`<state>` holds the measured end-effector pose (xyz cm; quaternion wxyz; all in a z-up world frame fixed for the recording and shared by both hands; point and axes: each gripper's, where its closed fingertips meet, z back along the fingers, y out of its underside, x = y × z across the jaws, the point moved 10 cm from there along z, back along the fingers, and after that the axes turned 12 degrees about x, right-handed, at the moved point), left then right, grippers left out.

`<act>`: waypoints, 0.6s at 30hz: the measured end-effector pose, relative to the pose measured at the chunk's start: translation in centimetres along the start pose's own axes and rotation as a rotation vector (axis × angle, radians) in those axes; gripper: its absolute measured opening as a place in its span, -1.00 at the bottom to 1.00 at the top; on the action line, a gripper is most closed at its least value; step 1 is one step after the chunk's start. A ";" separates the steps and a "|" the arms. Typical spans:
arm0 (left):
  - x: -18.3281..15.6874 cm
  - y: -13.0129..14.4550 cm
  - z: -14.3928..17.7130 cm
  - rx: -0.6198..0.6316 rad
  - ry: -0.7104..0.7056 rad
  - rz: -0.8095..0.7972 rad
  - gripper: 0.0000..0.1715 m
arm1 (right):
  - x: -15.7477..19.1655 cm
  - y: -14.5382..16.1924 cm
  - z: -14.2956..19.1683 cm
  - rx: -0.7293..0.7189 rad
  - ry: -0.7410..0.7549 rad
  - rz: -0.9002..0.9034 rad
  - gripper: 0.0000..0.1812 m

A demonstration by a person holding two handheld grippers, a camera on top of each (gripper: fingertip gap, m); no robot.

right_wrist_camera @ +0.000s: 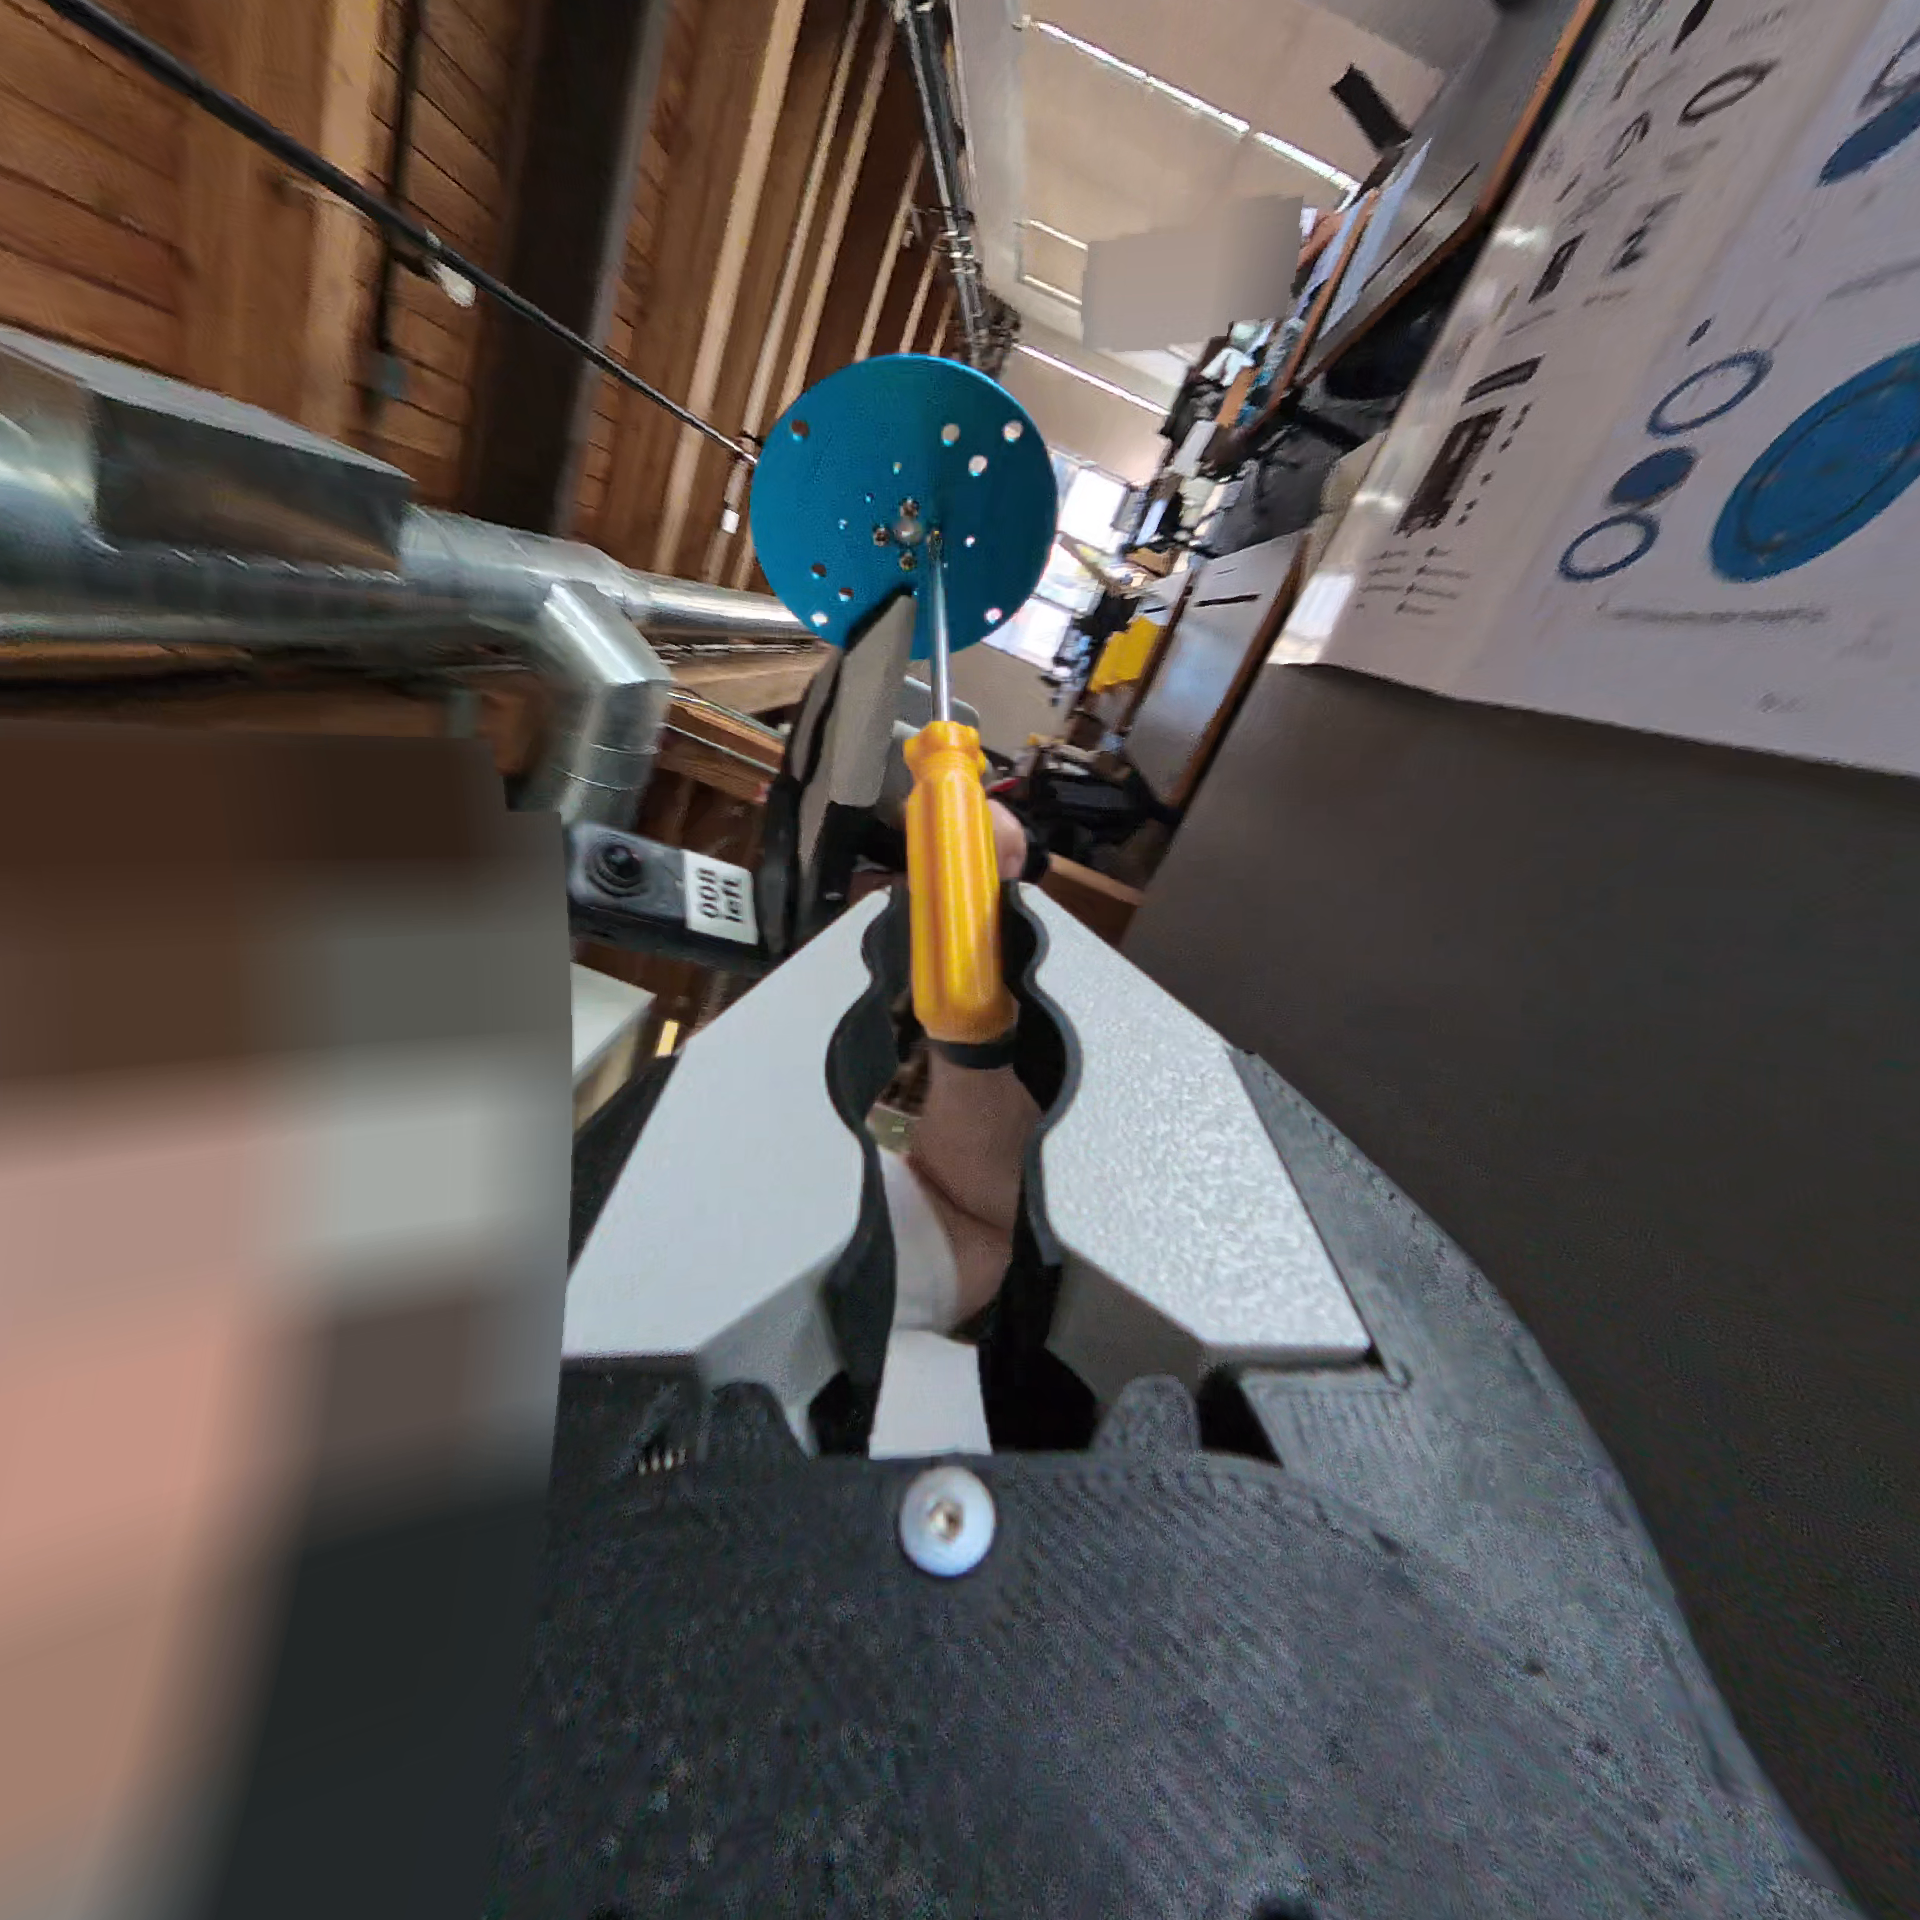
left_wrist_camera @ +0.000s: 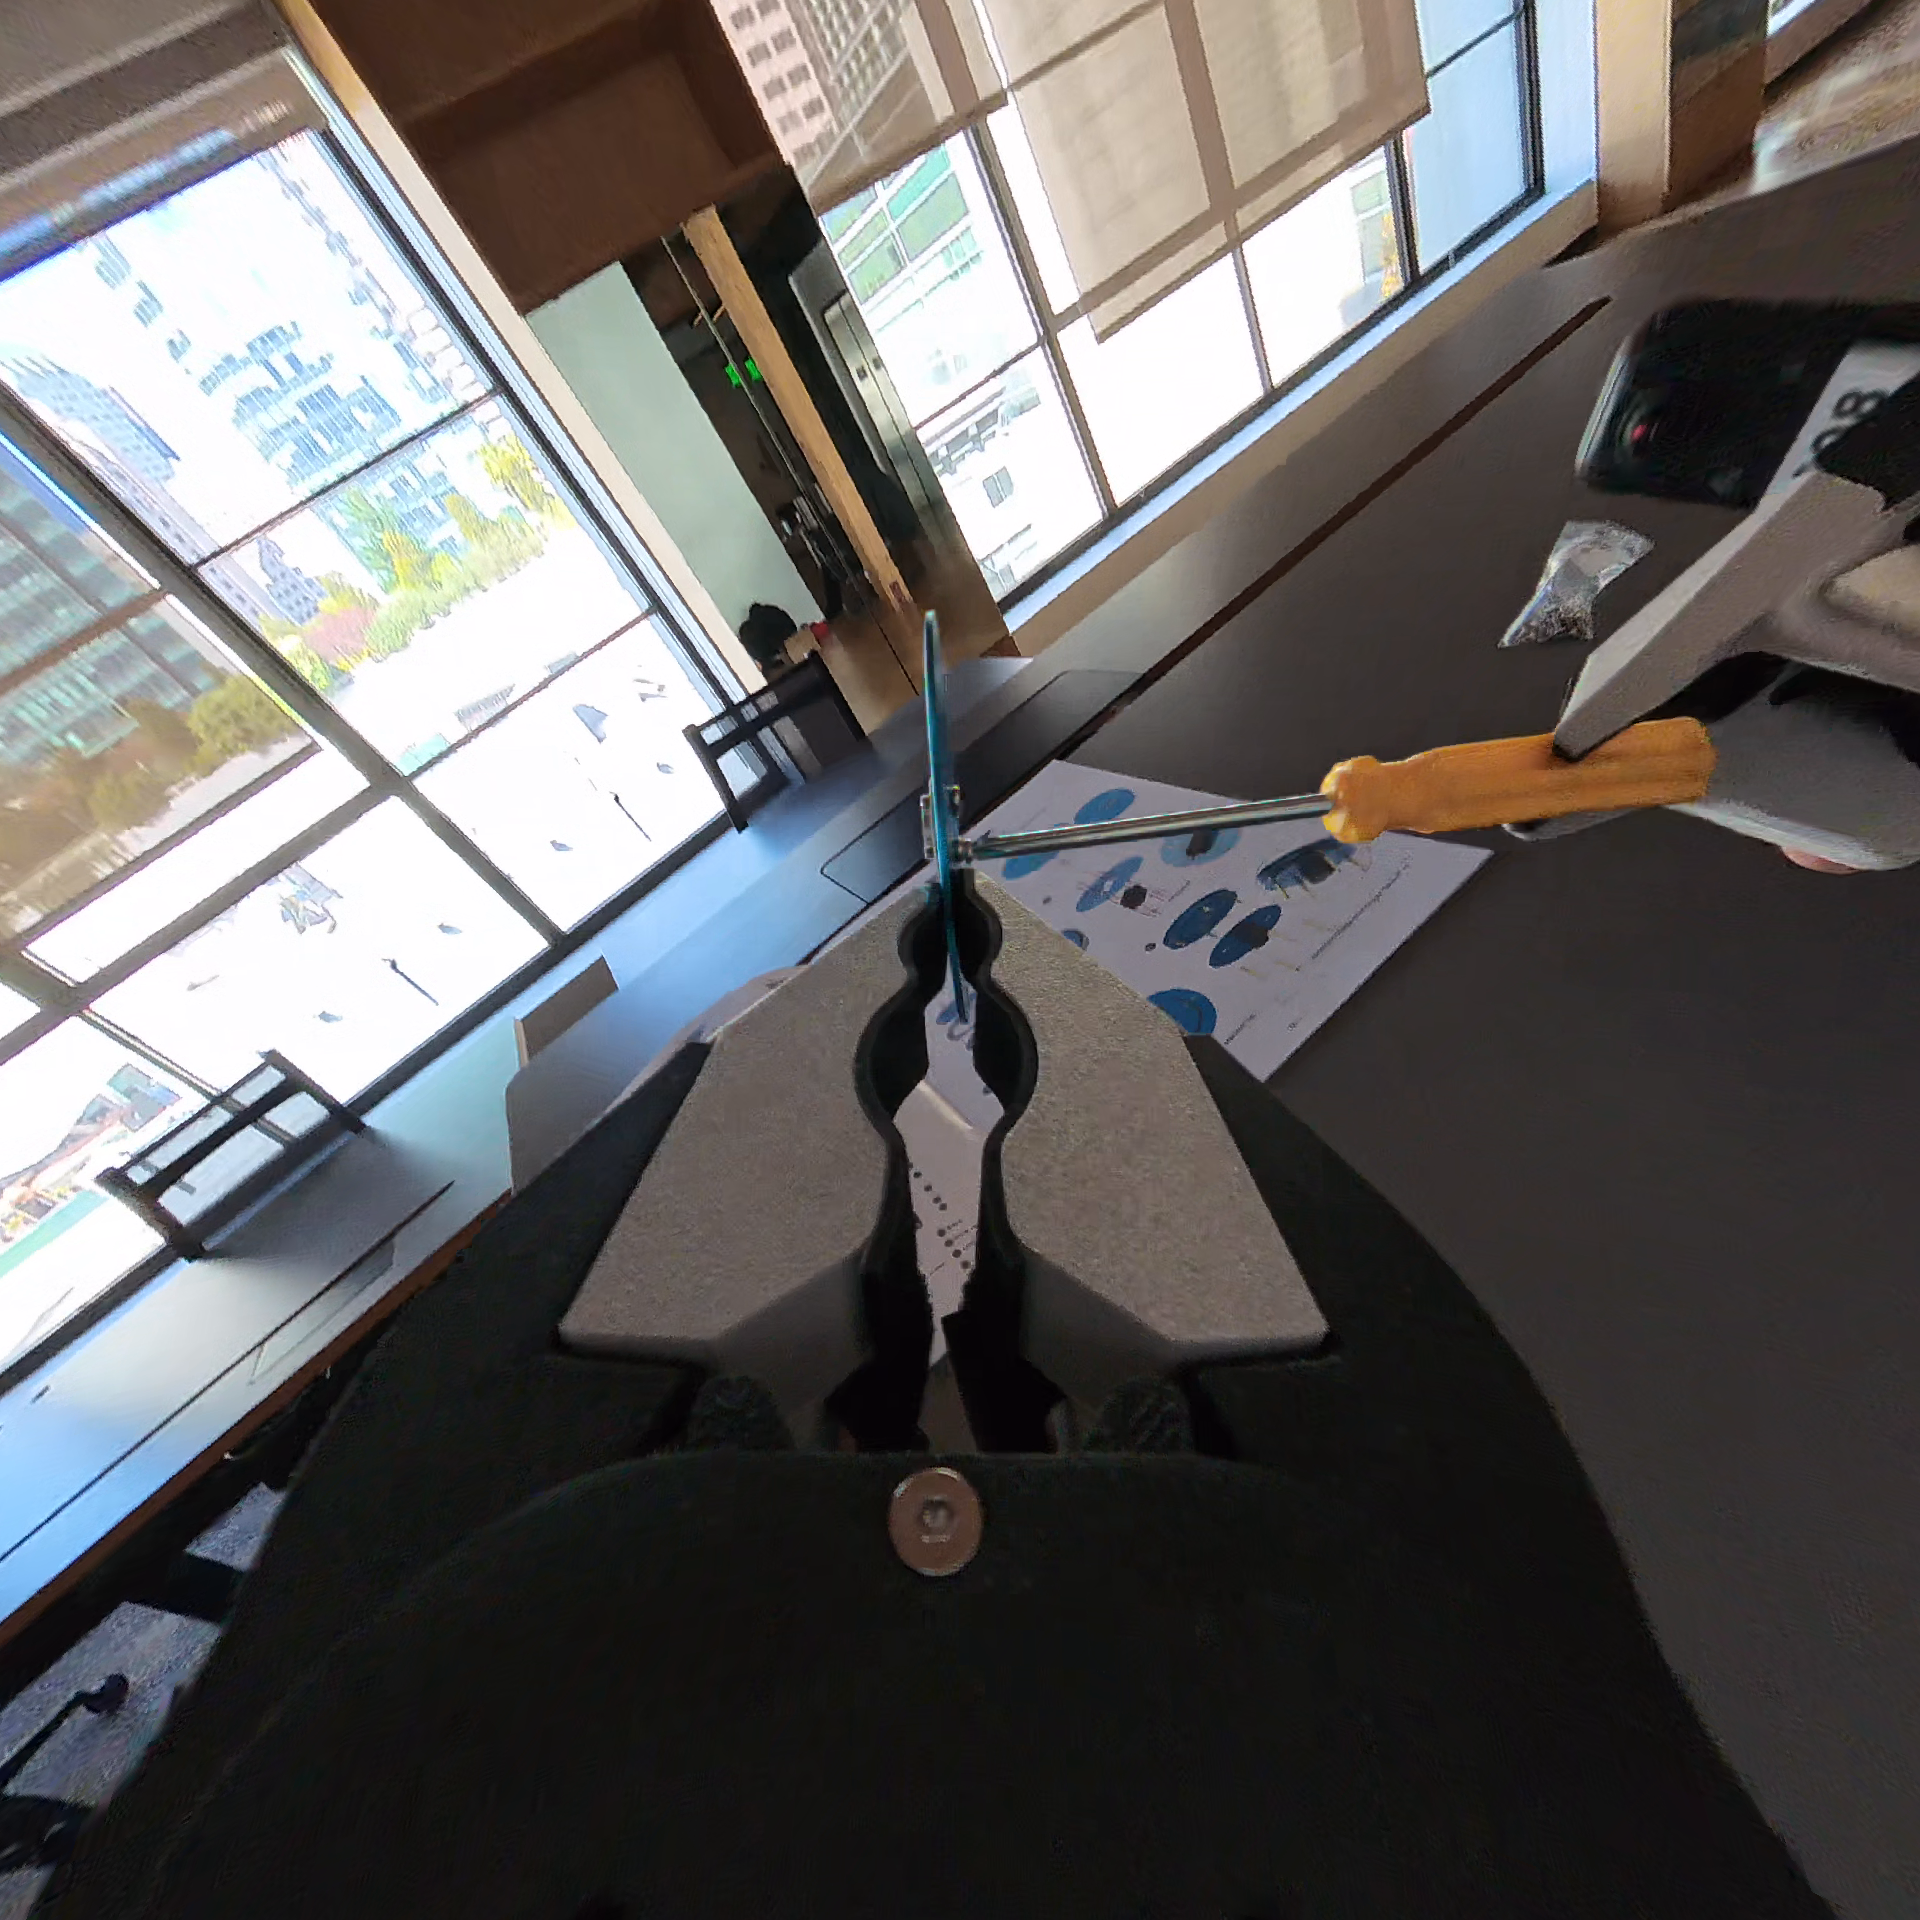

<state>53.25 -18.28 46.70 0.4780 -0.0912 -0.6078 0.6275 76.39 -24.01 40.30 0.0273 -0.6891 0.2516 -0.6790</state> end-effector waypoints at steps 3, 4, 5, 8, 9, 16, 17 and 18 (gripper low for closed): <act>-0.1 -0.6 1.0 -0.084 -0.044 -0.034 -1.00 | -0.1 0.6 -0.4 -0.014 -0.207 -0.169 -0.85; -0.2 -0.8 1.4 -0.110 -0.061 -0.048 -1.00 | -0.2 0.8 -0.6 -0.011 -0.273 -0.216 -0.83; -0.3 -1.0 1.7 -0.128 -0.075 -0.061 -1.00 | -0.2 1.1 -0.9 -0.008 -0.333 -0.262 -0.83; -0.4 -1.4 2.3 -0.167 -0.086 -0.065 -1.00 | -0.3 1.8 -1.4 -0.006 -0.453 -0.346 -0.83; -0.2 -1.4 2.2 -0.157 -0.076 -0.047 -1.00 | -0.3 1.9 -1.5 -0.005 -0.463 -0.350 -0.83; 1.9 0.2 0.5 0.004 0.099 0.257 -1.00 | 0.5 0.8 0.0 0.009 -0.120 0.031 -0.83; 1.9 0.7 -0.1 0.058 0.142 0.293 -1.00 | 1.1 0.4 0.3 0.034 0.005 0.204 -0.83; 1.8 1.4 -0.8 0.112 0.185 0.325 -1.00 | 1.8 0.0 0.6 0.067 0.172 0.418 -0.83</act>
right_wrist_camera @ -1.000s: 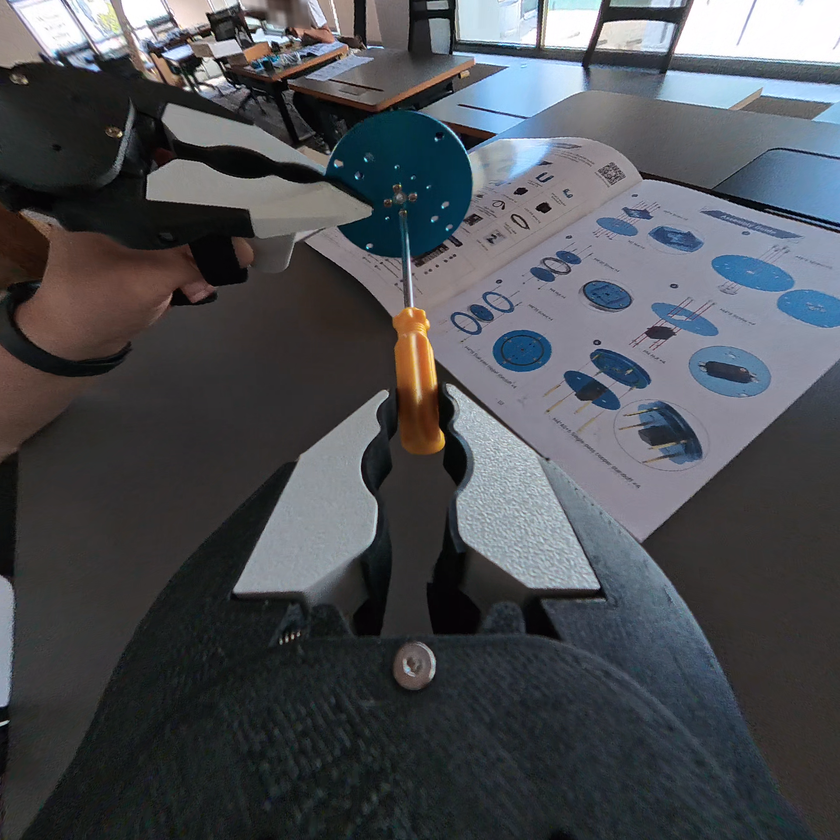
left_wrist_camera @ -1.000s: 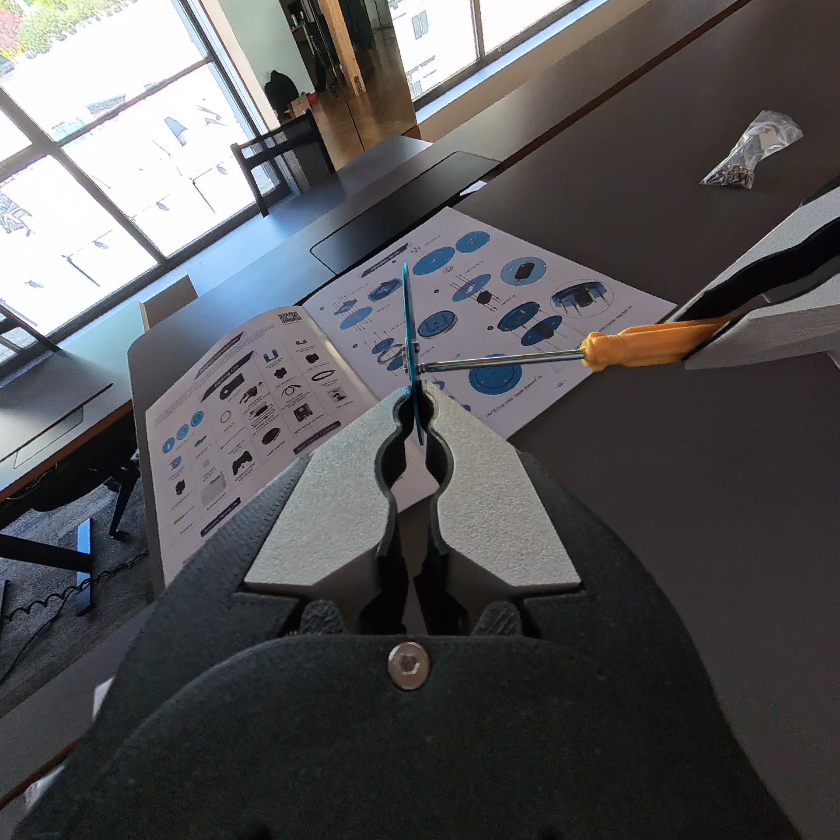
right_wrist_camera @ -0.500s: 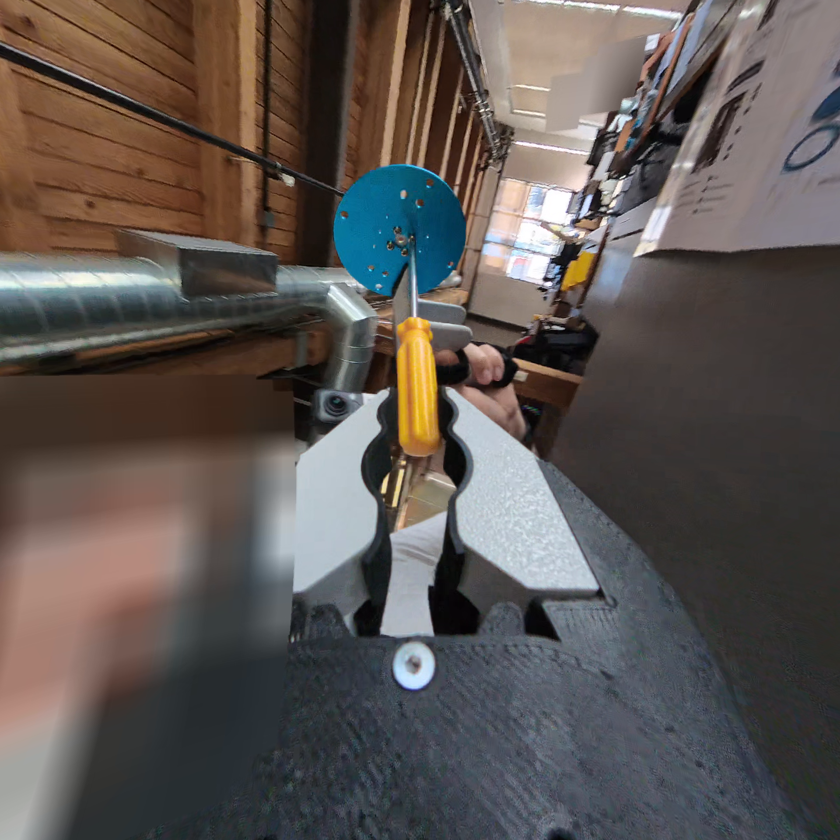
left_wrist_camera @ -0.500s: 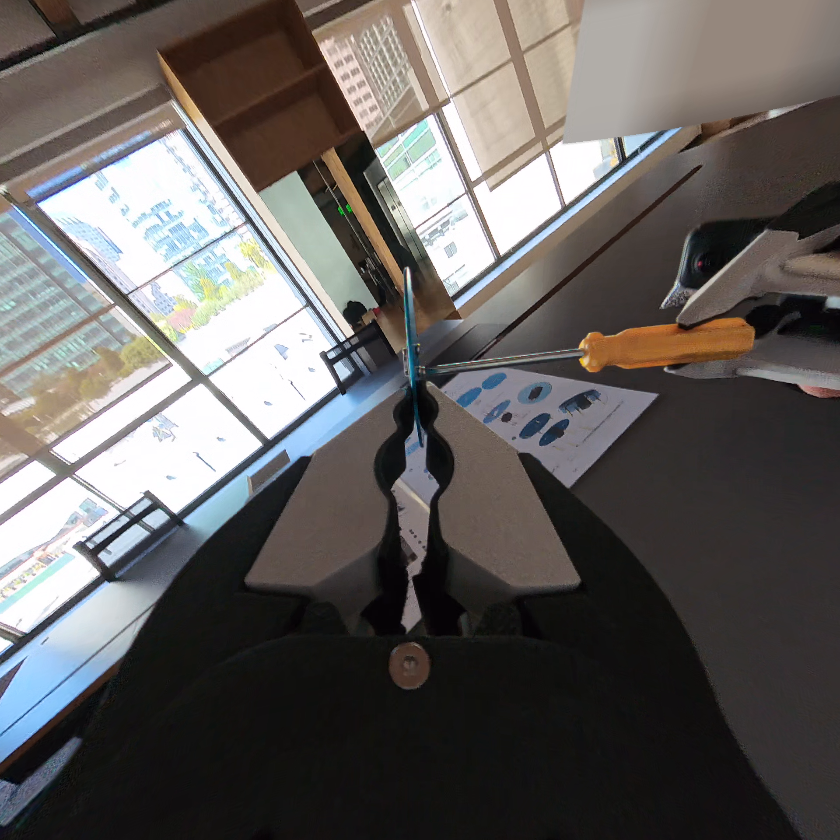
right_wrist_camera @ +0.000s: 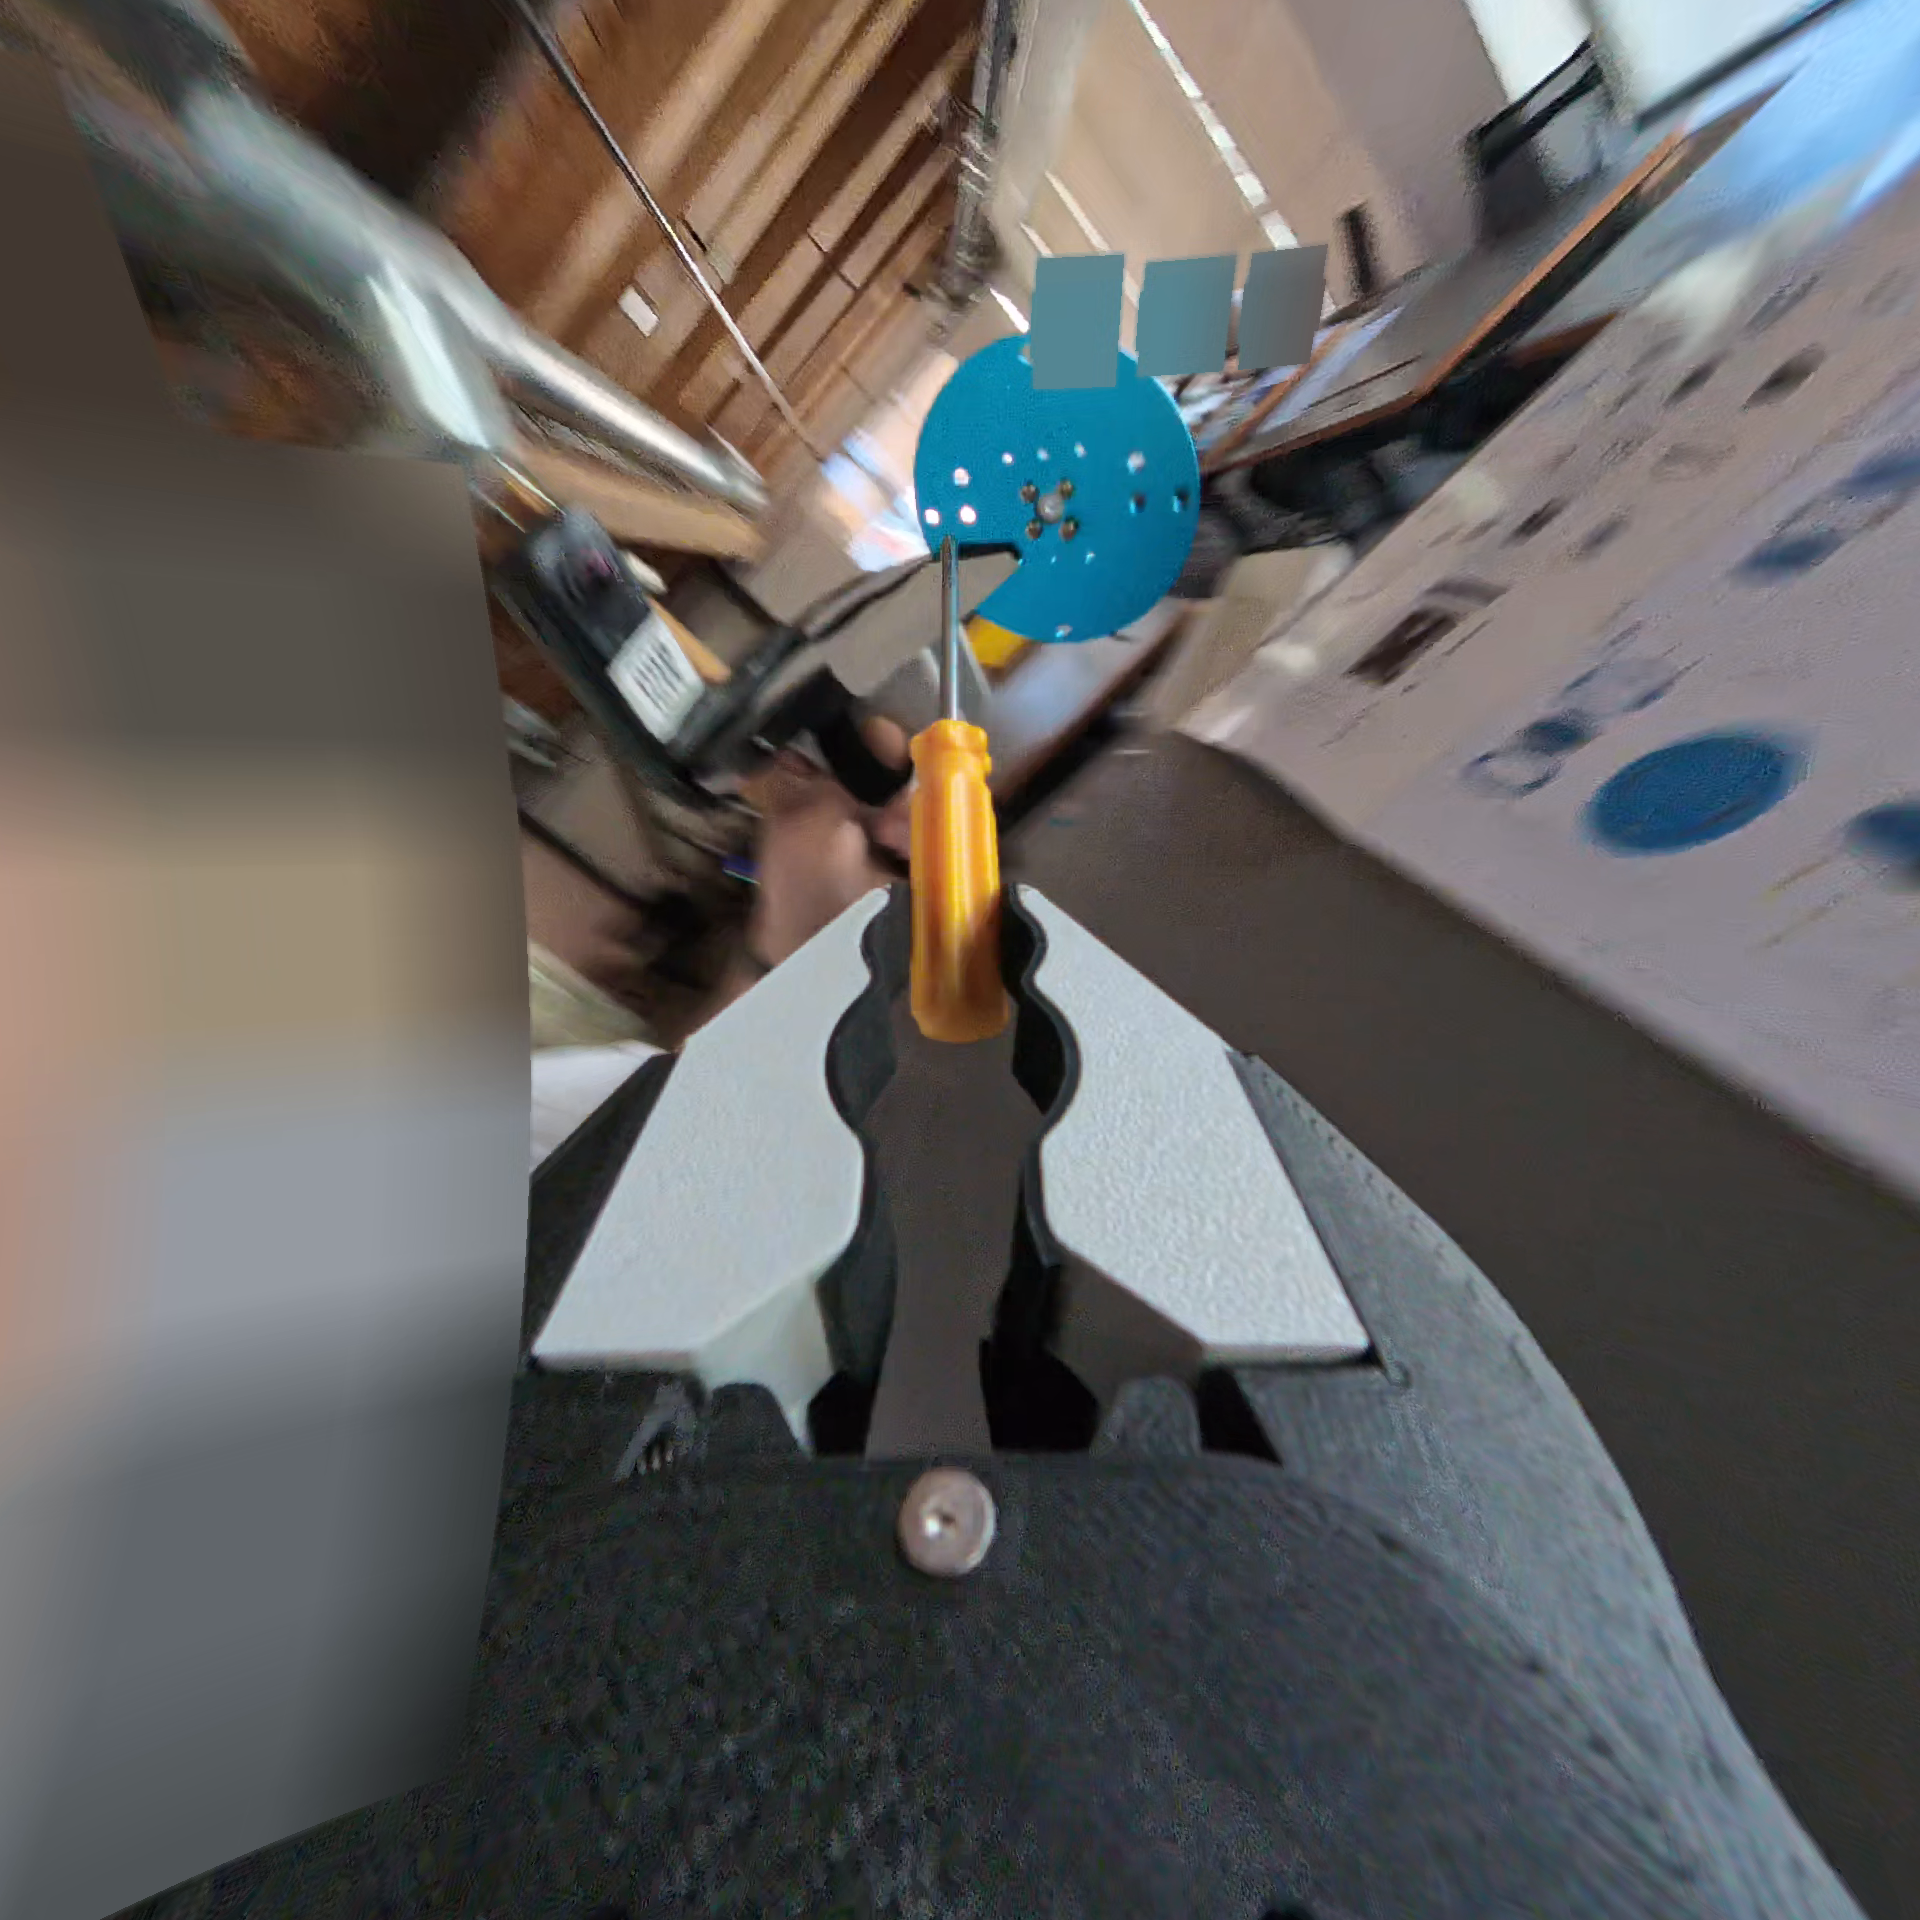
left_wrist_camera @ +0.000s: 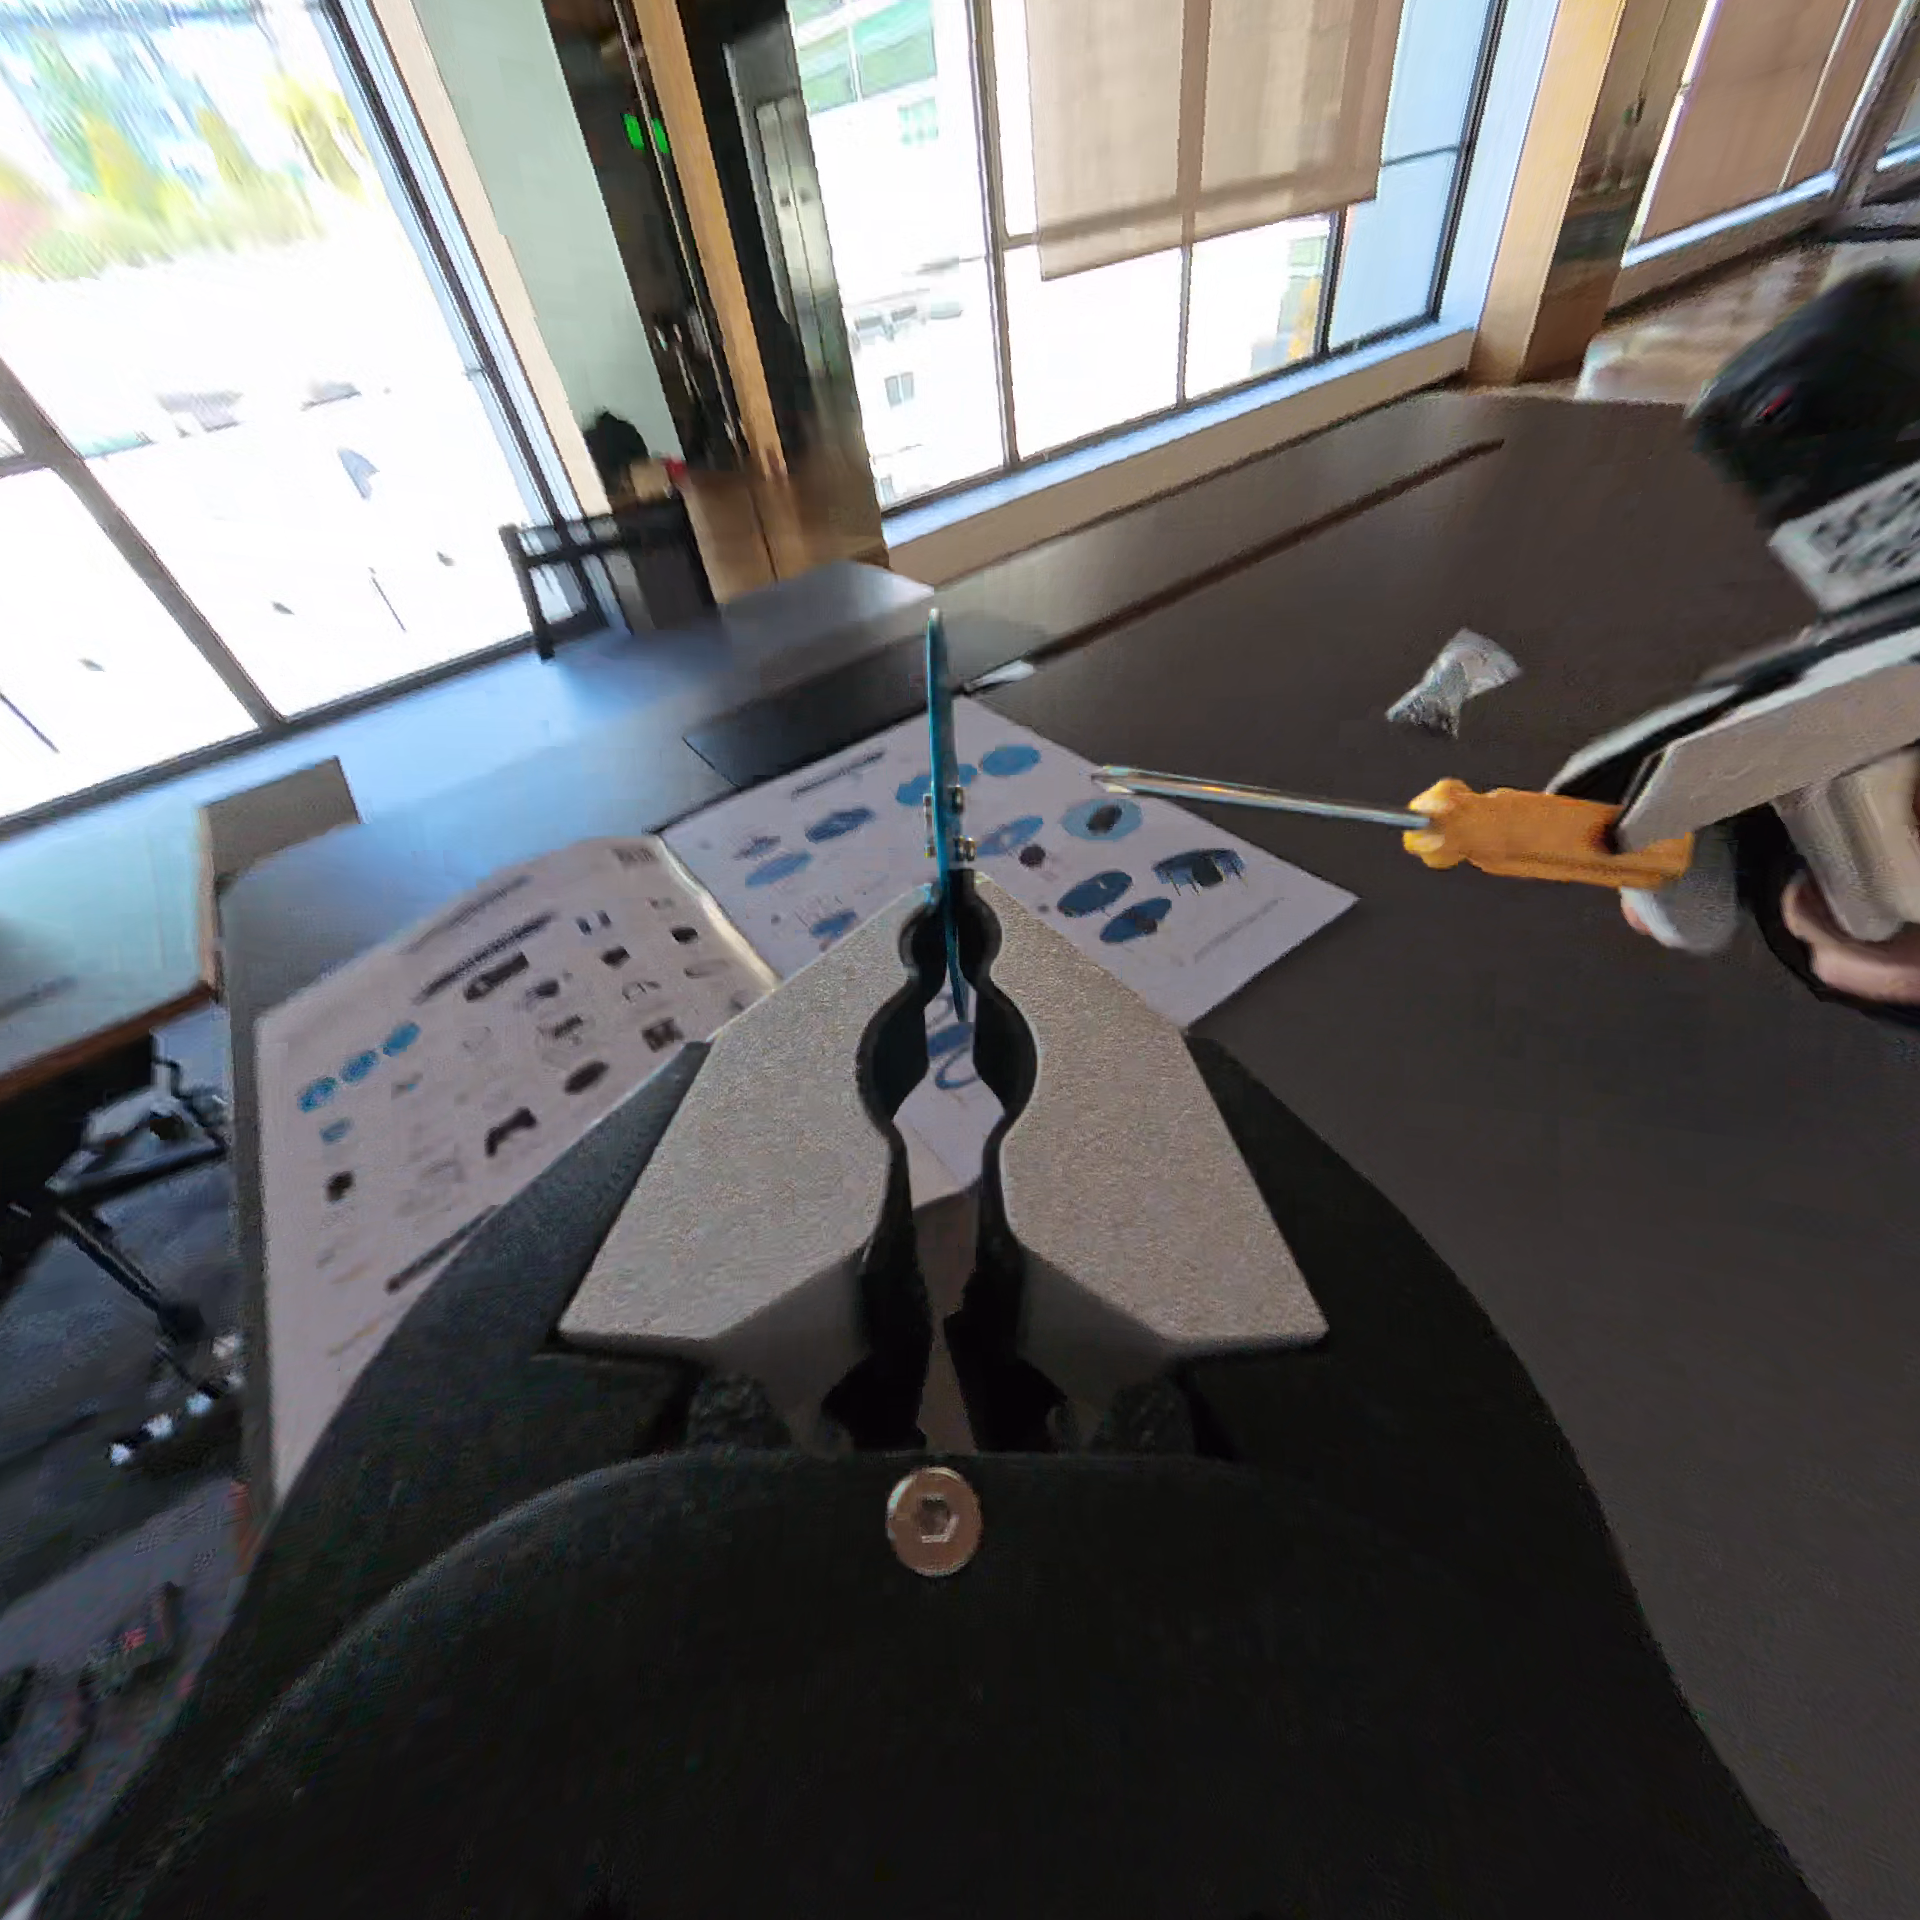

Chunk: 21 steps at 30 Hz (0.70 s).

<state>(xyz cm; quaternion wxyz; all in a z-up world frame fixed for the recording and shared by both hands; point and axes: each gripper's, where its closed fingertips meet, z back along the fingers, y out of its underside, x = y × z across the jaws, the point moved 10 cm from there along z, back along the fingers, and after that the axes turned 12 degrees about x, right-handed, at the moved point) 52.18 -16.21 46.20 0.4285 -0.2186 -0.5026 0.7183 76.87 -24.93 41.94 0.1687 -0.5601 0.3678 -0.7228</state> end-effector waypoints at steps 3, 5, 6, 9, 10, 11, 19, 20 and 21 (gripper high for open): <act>0.4 1.9 -2.3 0.222 0.127 0.120 -1.00 | 1.5 -0.4 0.7 0.146 0.591 0.731 -0.83; 0.7 3.0 -3.3 0.303 0.213 0.209 -1.00 | 1.9 0.7 0.5 0.179 0.792 1.087 -0.83; 0.9 3.4 -3.6 0.329 0.237 0.241 -1.00 | 1.8 1.3 0.1 0.214 0.813 1.160 -0.83; 1.4 4.1 -3.9 0.377 0.217 0.255 -1.00 | 1.0 2.5 -1.3 0.350 0.863 1.271 -0.82; 1.4 4.2 -4.0 0.402 0.211 0.248 -1.00 | 0.9 2.8 -1.6 0.383 0.893 1.318 -0.82; 1.4 4.4 -4.0 0.414 0.210 0.247 -1.00 | 0.8 3.0 -1.8 0.409 0.918 1.362 -0.82; 1.1 4.7 -4.3 0.456 0.205 0.226 -1.00 | 0.5 4.3 -3.2 0.514 1.019 1.503 -0.82; 1.1 4.7 -4.3 0.457 0.202 0.221 -1.00 | 0.4 4.4 -3.3 0.523 1.031 1.516 -0.82; 1.0 4.7 -4.3 0.457 0.200 0.218 -1.00 | 0.3 4.5 -3.4 0.531 1.048 1.528 -0.81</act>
